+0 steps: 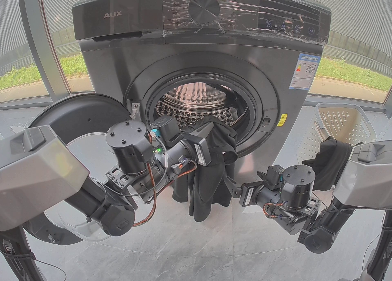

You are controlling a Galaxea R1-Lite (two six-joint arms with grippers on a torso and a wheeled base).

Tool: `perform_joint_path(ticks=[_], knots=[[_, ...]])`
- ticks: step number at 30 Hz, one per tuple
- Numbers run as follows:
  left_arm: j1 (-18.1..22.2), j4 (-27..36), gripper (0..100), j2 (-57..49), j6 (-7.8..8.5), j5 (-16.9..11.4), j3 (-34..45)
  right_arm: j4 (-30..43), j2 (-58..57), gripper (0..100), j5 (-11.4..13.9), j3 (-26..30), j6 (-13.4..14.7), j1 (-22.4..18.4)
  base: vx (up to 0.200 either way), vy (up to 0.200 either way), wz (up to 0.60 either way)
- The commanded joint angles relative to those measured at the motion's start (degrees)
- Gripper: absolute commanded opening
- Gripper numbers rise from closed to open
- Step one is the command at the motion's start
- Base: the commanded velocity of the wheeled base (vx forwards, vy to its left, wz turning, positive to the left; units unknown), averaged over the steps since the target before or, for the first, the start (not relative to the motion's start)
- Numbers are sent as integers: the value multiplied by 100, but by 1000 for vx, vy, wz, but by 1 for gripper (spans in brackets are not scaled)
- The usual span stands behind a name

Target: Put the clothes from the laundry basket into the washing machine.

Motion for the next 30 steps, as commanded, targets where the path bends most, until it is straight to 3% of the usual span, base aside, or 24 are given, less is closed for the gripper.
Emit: perform_joint_path(ticks=[1, 10, 17, 25, 30], knots=[[0, -4, 0, -54, 3, -3, 28, -6, 90, 100, -4, -86, -23, 3, 0, 0, 0], [0, -4, 0, -81, -6, 5, -16, -103, 248, 100, 58, -112, -75, 249, 0, 0, 0], [0, -13, 0, -81, -6, 5, -16, -692, 837, 100, 181, -657, -260, 328, 0, 0, 0], [-9, -13, 0, -72, -6, 5, -16, -867, 951, 100, 435, -965, -278, 363, 0, 0, 0], [0, -13, 0, -81, -6, 5, -8, -867, 1048, 100, 453, -1158, -278, 310, 0, 0, 0]])
